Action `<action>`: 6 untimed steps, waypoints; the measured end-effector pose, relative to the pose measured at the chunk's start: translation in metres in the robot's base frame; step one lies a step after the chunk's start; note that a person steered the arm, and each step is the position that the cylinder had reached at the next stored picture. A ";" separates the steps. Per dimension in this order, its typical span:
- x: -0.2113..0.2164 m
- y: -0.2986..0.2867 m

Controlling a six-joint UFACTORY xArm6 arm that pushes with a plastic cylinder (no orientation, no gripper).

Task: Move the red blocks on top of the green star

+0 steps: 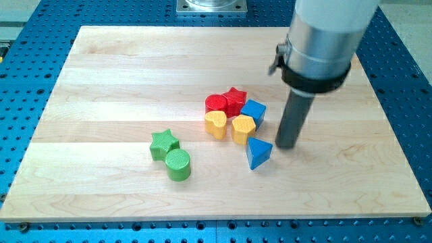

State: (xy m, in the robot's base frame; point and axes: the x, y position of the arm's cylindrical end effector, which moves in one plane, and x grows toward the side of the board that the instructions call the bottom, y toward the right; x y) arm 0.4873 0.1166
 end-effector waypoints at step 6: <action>-0.062 -0.139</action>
